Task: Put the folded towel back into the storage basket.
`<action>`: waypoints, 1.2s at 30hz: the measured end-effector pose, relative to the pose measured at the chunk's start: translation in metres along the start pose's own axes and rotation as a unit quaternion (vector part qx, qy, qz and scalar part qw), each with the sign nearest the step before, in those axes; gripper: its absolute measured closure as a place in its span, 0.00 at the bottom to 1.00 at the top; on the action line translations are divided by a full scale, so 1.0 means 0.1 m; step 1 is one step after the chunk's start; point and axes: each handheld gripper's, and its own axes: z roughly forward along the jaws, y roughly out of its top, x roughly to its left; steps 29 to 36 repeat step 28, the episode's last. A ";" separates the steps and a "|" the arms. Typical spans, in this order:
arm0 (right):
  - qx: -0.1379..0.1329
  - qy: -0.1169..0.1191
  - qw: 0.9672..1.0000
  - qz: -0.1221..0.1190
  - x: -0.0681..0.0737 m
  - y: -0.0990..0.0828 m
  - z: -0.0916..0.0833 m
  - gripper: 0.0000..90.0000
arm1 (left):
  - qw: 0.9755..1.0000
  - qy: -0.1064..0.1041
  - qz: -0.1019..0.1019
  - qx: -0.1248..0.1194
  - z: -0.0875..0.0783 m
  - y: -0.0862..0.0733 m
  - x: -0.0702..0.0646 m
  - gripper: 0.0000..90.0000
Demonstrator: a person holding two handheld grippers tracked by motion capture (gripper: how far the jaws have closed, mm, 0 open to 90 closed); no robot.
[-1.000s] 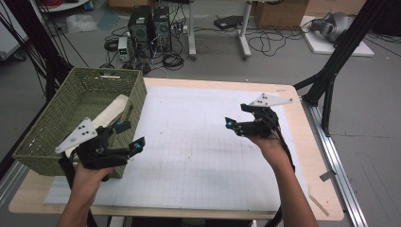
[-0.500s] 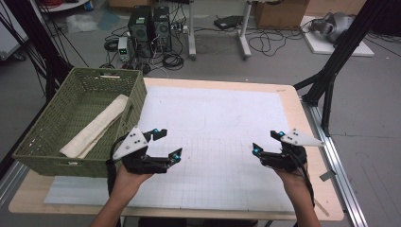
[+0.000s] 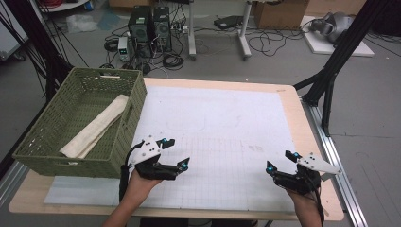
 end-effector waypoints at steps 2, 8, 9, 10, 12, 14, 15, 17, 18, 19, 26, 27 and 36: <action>0.004 -0.001 1.000 0.002 0.01 0.00 0.01 0.19 | 1.000 0.001 0.003 0.002 0.00 -0.03 0.00 0.20; 0.008 0.002 1.000 -0.007 0.04 -0.01 0.04 0.19 | 1.000 0.007 0.006 0.001 -0.05 -0.05 -0.02 0.20; 0.005 0.000 1.000 -0.008 0.05 -0.01 0.05 0.19 | 1.000 0.008 0.007 0.001 -0.06 -0.06 -0.01 0.20; 0.006 -0.001 1.000 -0.010 0.05 -0.01 0.04 0.19 | 1.000 0.008 0.004 0.000 -0.07 -0.06 -0.01 0.20; 0.003 0.000 1.000 -0.007 0.06 0.00 0.05 0.19 | 1.000 0.011 0.004 0.000 -0.08 -0.06 0.00 0.20; 0.005 0.001 1.000 -0.007 0.07 0.00 0.06 0.19 | 1.000 0.013 0.000 -0.002 -0.09 -0.06 0.00 0.20; 0.006 0.001 1.000 -0.010 0.07 0.00 0.07 0.19 | 1.000 0.015 0.000 -0.002 -0.09 -0.06 0.01 0.20; 0.008 0.002 1.000 -0.012 0.08 0.00 0.08 0.19 | 1.000 0.015 -0.001 0.000 -0.10 -0.06 0.01 0.20; 0.007 0.002 1.000 -0.014 0.08 0.01 0.09 0.19 | 1.000 0.015 -0.002 0.000 -0.09 -0.07 0.01 0.20; 0.007 0.001 1.000 -0.016 0.08 0.01 0.09 0.19 | 1.000 0.016 -0.001 0.001 -0.09 -0.07 0.02 0.20; 0.009 0.003 1.000 -0.013 0.07 0.00 0.08 0.19 | 1.000 0.017 -0.005 0.003 -0.08 -0.09 0.03 0.20; 0.008 0.003 1.000 -0.013 0.05 0.00 0.08 0.19 | 1.000 0.018 -0.005 0.002 -0.08 -0.09 0.04 0.20; 0.007 0.001 1.000 -0.010 0.05 0.00 0.08 0.19 | 1.000 0.019 -0.004 0.003 -0.08 -0.09 0.04 0.20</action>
